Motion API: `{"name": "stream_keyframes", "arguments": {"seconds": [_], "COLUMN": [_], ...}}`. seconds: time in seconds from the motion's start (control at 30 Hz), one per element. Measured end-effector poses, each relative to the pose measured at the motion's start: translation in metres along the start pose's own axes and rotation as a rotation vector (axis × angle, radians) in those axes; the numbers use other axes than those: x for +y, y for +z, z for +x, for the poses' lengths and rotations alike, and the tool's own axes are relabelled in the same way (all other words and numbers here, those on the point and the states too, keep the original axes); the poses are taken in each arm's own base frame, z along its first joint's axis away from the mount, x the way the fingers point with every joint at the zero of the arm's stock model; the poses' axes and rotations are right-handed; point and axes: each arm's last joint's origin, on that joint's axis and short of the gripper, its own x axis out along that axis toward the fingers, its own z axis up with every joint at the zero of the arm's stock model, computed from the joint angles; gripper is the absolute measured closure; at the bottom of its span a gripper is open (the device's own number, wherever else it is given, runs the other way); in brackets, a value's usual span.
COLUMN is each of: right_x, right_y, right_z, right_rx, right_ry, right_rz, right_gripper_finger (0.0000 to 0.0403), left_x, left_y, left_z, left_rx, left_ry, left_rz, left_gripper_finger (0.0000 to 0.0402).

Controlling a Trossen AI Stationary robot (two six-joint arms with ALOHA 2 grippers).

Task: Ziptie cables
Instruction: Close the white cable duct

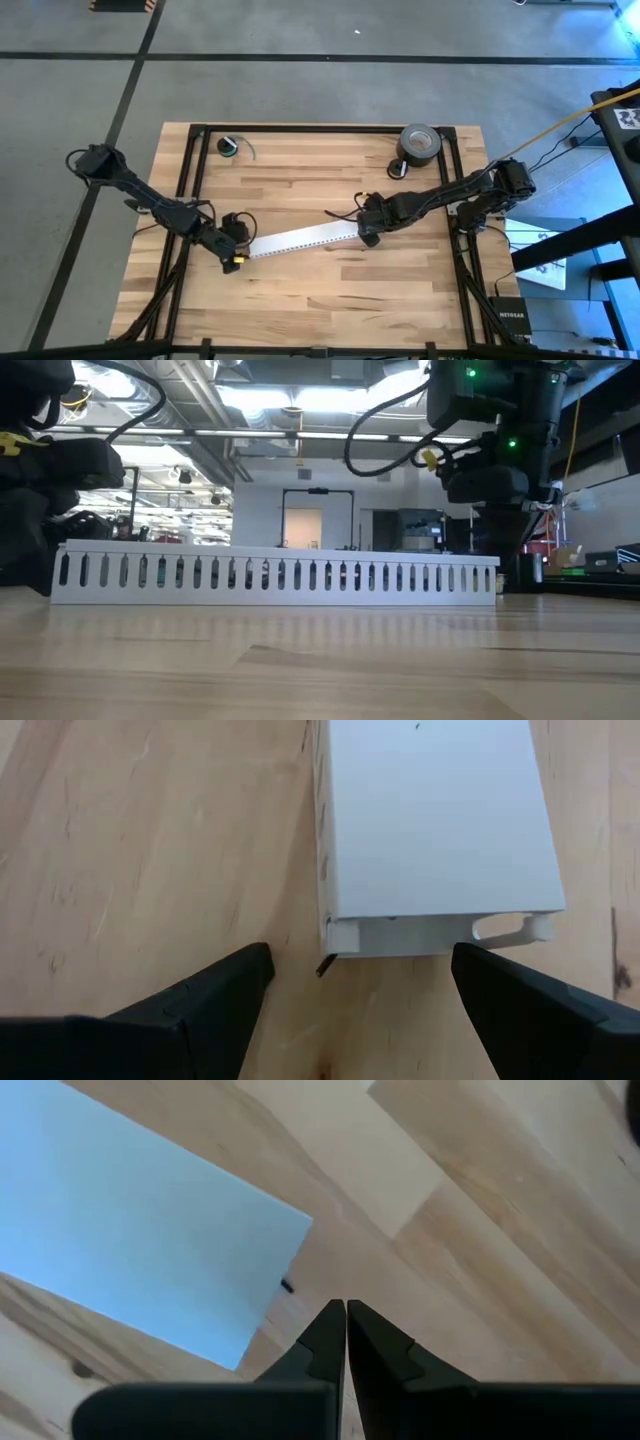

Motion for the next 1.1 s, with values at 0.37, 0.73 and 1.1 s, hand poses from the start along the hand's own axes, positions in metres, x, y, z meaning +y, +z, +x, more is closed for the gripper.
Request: {"name": "stream_keyframes", "arguments": {"seconds": [0.37,0.73,1.1], "right_x": [0.009,0.010,0.013], "right_y": [0.006,0.006,0.004], "right_z": [0.000,0.000,0.010], "right_rx": [-0.044,-0.040,-0.064], "right_ry": [0.106,0.115,0.192], "right_rz": [0.006,-0.002,0.006], "right_gripper_finger": [0.0403,0.0403,0.0403], "left_x": [0.000,0.000,0.001], "left_y": [0.000,0.000,-0.001], "left_z": [0.000,0.000,0.000], "left_rx": [-0.003,-0.002,0.003], "left_ry": [0.005,0.005,0.006], "left_rz": [-0.014,-0.015,-0.001], "left_gripper_finger": [0.0098,0.0098,0.0098]}}
